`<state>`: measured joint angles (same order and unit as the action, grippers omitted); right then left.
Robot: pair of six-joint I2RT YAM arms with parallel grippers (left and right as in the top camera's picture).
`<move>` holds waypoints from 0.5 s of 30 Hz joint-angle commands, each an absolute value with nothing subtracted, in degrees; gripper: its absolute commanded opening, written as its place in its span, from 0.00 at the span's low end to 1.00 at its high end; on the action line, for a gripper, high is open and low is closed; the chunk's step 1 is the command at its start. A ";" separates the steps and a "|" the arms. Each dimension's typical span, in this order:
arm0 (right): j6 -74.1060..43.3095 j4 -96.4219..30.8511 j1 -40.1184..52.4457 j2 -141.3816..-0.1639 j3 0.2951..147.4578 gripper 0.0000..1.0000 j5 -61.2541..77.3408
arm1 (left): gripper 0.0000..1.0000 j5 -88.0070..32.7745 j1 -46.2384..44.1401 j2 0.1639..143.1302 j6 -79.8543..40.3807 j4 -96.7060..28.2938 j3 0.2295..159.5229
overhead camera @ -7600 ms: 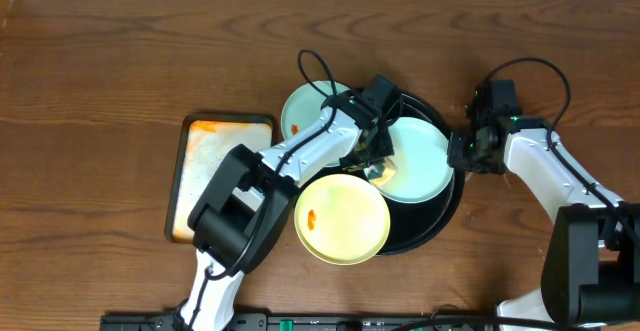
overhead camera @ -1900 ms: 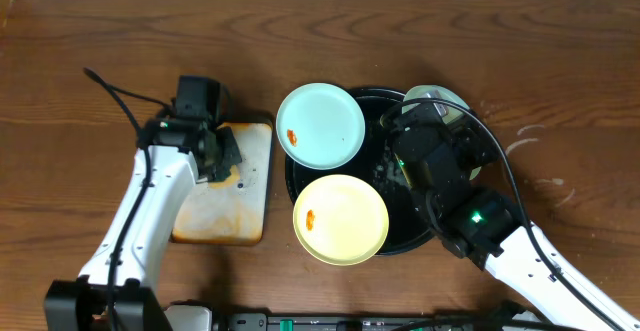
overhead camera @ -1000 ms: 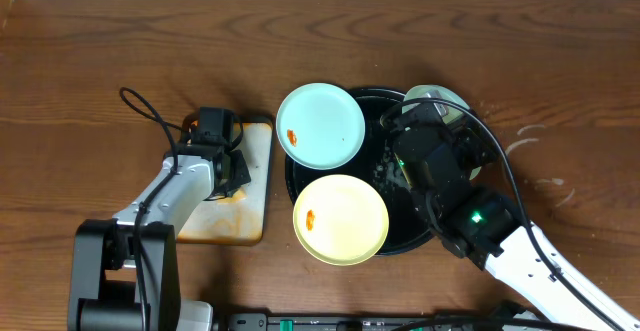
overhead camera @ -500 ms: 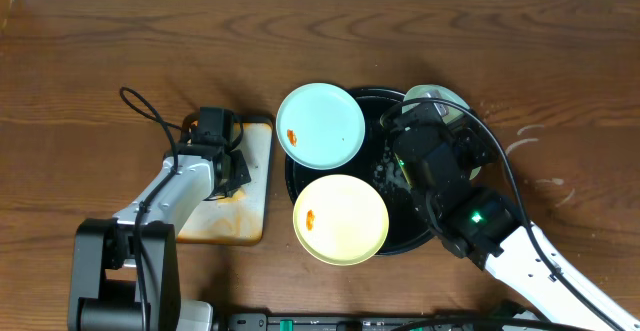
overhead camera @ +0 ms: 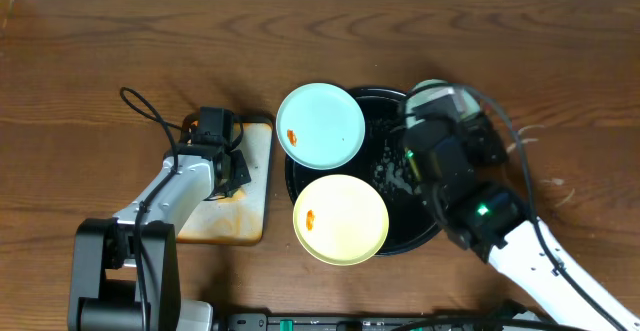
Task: Clean dirty plates on tray and stack at the side
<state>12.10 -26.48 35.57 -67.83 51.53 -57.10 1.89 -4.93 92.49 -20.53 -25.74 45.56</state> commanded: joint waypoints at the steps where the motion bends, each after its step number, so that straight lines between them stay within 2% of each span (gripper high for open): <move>1: 5.80 -25.78 35.00 -67.18 51.66 0.01 -55.68 | 0.08 1.96 -4.67 95.04 -20.16 -26.44 44.53; 4: 5.78 -26.89 33.85 -67.40 51.86 0.01 -54.17 | 0.07 1.93 -4.67 95.04 -20.18 -26.28 44.53; 8: 0.05 -28.18 32.86 -66.98 52.07 0.01 -52.21 | 0.07 1.96 -4.67 95.04 -20.18 -26.46 44.53; 11: -5.65 -29.47 28.69 -66.89 52.07 0.01 -48.34 | 0.07 1.93 -4.67 95.04 -20.18 -26.46 44.53; 15: -11.38 -30.46 18.52 -66.85 52.07 0.01 -33.08 | 0.07 1.96 -4.67 95.04 -20.16 -26.65 44.53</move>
<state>-3.73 -30.35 24.34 -67.75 51.53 -44.62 1.89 -4.93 92.49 -20.53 -25.80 45.58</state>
